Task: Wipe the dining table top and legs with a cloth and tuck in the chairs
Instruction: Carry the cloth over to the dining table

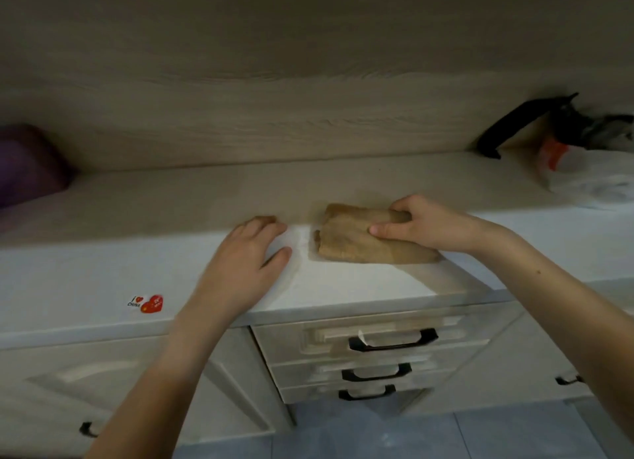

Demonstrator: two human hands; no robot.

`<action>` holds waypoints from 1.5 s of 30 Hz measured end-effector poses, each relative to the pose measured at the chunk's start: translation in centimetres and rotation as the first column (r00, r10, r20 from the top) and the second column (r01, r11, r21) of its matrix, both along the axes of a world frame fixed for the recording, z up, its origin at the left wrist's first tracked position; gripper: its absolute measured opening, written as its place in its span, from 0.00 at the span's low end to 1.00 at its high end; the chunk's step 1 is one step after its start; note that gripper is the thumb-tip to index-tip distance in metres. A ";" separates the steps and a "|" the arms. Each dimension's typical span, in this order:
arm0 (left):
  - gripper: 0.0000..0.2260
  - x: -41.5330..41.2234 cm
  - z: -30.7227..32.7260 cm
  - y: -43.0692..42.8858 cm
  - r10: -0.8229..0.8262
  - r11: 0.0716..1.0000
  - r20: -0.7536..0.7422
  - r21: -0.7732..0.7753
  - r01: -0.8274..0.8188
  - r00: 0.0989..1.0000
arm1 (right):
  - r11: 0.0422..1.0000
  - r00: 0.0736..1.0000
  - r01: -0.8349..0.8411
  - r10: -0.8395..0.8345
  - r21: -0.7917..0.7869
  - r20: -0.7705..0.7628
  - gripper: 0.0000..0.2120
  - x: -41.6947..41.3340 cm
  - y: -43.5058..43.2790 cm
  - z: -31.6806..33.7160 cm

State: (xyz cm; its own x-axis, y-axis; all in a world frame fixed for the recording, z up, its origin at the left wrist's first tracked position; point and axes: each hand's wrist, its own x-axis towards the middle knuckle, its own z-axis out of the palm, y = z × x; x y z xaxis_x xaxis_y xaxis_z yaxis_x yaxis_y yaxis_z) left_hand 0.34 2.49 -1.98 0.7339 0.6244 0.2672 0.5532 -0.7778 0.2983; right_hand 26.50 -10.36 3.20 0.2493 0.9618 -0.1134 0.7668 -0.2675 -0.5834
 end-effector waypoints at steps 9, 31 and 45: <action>0.21 -0.3 0.4 -1.1 0.034 0.997 0.079 -0.070 -0.029 0.996 | 0.970 0.981 0.002 0.046 0.243 -0.191 0.09 -1.8 -3.4 0.5; 0.06 -25.8 -22.6 -39.5 0.982 0.135 0.042 -0.843 -0.521 0.187 | 0.965 0.776 -0.223 0.089 -0.139 -0.624 0.07 -20.7 -18.0 -23.9; 0.07 -40.5 -26.9 -54.0 0.901 -0.287 -0.112 -0.878 -0.383 -0.419 | 0.794 0.817 -0.482 0.254 -0.371 -0.517 0.09 -42.3 -13.5 -31.4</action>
